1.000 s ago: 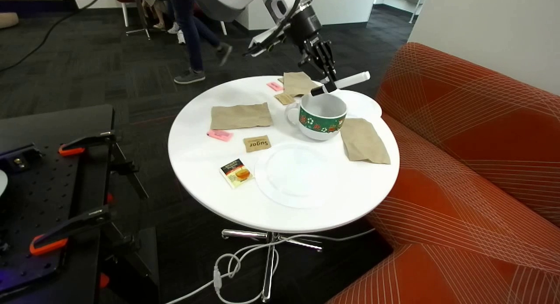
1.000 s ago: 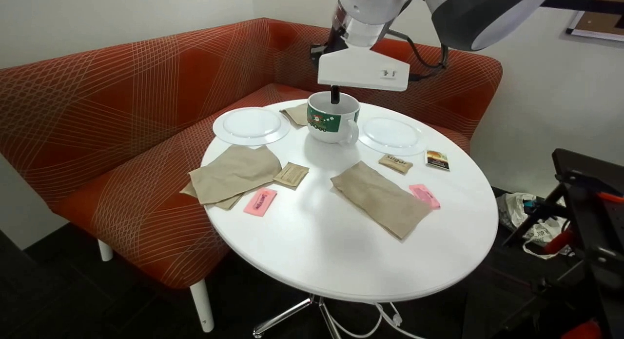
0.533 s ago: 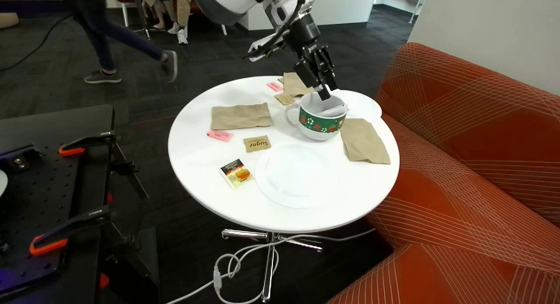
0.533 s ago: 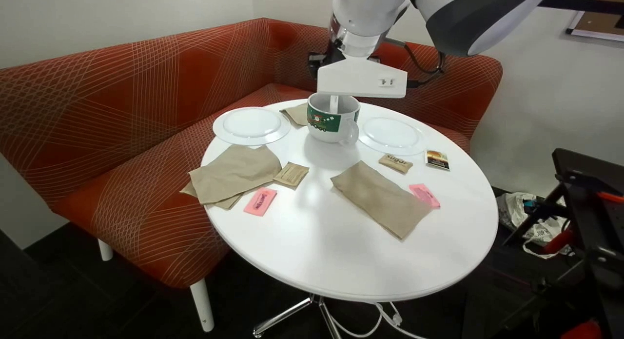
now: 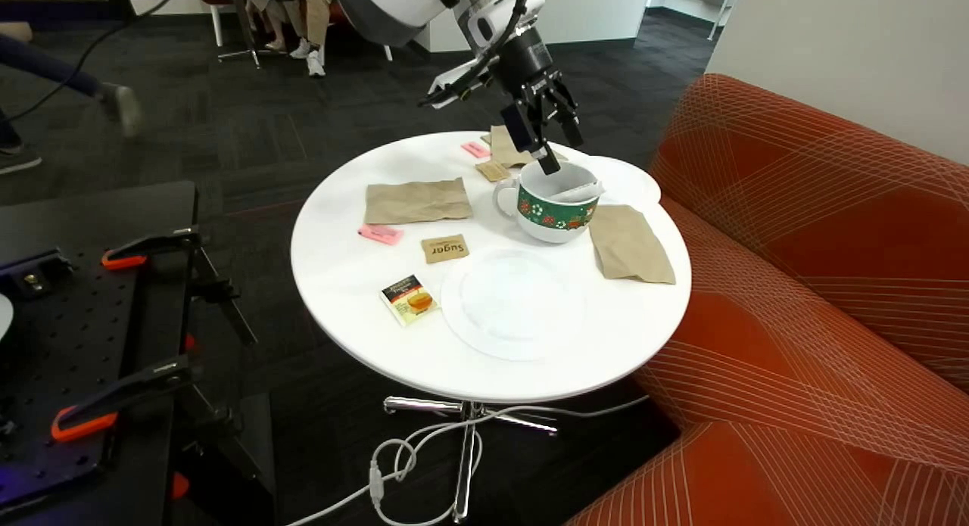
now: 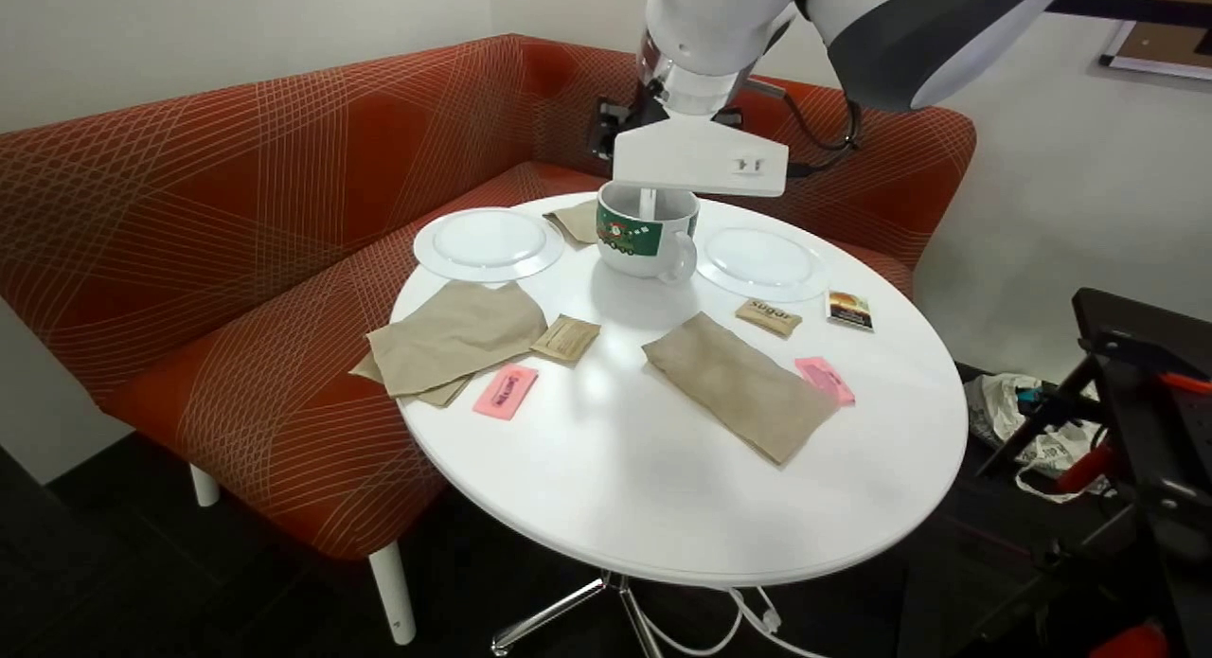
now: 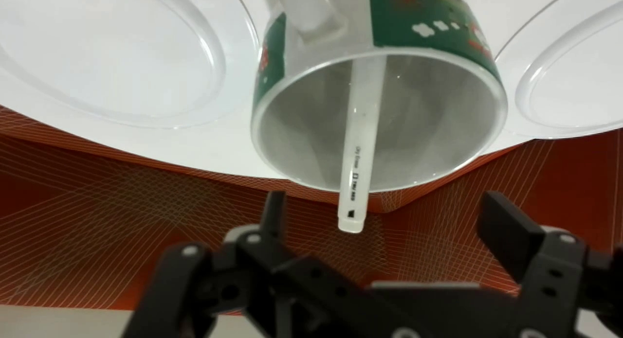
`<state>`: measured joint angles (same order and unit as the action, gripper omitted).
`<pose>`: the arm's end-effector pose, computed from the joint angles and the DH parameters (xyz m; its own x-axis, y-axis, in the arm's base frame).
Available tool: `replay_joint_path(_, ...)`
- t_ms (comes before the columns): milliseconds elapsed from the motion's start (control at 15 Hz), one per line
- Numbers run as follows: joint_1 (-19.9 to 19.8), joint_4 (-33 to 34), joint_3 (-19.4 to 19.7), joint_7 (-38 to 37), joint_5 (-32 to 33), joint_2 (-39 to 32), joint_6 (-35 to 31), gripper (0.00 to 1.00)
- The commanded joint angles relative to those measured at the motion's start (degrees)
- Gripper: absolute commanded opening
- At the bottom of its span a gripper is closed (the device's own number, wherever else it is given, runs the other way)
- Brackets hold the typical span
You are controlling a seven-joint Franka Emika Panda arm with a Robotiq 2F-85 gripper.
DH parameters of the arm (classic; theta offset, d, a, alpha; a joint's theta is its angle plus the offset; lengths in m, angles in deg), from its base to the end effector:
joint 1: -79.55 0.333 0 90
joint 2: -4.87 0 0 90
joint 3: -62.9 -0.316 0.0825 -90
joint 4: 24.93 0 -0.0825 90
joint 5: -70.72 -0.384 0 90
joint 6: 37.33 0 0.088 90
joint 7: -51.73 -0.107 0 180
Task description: Pick up the marker and put it in the cup
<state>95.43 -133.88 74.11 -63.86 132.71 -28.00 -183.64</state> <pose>0.6307 0.0696 0.2034 0.4136 -0.6333 0.6541 -0.8279 -0.5605 -0.0192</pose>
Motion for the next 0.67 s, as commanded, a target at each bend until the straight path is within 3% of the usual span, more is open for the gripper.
replay_joint_path(0, -1.5, -2.9, -1.8, -4.5, 4.0, 4.4, -0.3, 1.00)
replay_joint_path(267, -2.9, -6.6, -3.5, -6.9, 9.1, 10.1, -1.3, 1.00)
replay_joint_path(333, -3.7, -2.0, -4.8, -5.5, 7.6, 5.2, 1.0, 1.00)
replay_joint_path(600, -4.8, -2.5, -6.0, -5.4, 7.6, 5.6, 0.9, 1.00)
